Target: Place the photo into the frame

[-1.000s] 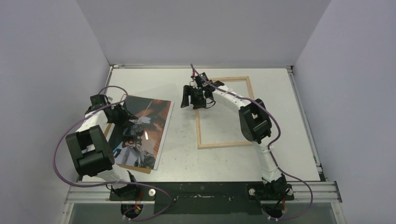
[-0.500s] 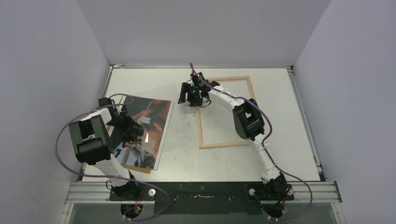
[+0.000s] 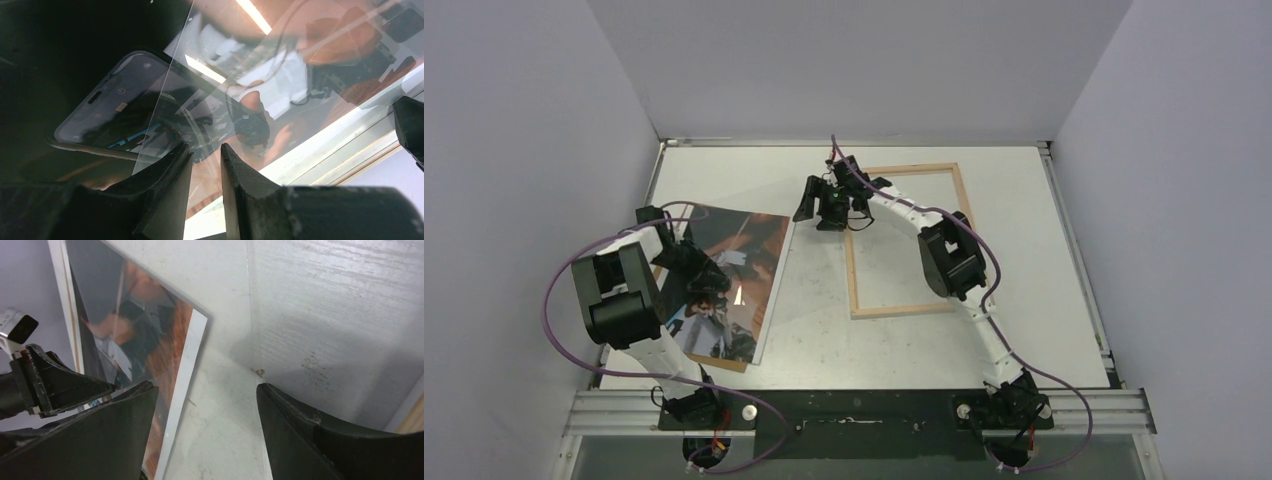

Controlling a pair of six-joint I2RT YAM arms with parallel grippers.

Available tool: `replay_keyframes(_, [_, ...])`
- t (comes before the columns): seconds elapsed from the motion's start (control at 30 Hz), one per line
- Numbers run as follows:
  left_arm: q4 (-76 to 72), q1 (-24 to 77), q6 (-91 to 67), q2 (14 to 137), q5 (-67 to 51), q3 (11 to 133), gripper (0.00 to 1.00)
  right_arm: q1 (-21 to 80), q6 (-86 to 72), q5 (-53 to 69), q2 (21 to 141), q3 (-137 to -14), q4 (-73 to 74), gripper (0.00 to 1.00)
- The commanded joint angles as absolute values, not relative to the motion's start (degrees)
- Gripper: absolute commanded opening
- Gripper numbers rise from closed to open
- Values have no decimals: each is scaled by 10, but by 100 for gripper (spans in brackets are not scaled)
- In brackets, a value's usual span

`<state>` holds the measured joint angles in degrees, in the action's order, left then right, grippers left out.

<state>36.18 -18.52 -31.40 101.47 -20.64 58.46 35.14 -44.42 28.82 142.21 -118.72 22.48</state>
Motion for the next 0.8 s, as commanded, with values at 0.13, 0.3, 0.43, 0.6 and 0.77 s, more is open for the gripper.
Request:
replay_keyframes(0.13, [389,-185,-291,1047,-122,572,28,363,-542,406,1437,-1142,100,75])
replay_keyframes(0.3, [394,-185,-292,1045,-115,576,28,358,-588,434,1421,-1110,26,75])
replay_keyframes(0.43, [394,-185,-295,1046,-113,579,28,350,-702,483,1402,-1043,-153,75])
replay_keyframes(0.6, [390,-185,-297,1051,-116,581,28,350,-860,537,1409,-1008,-384,74])
replay_keyframes(0.77, [387,-184,-301,1059,-120,585,28,355,-846,541,1387,-975,-375,74])
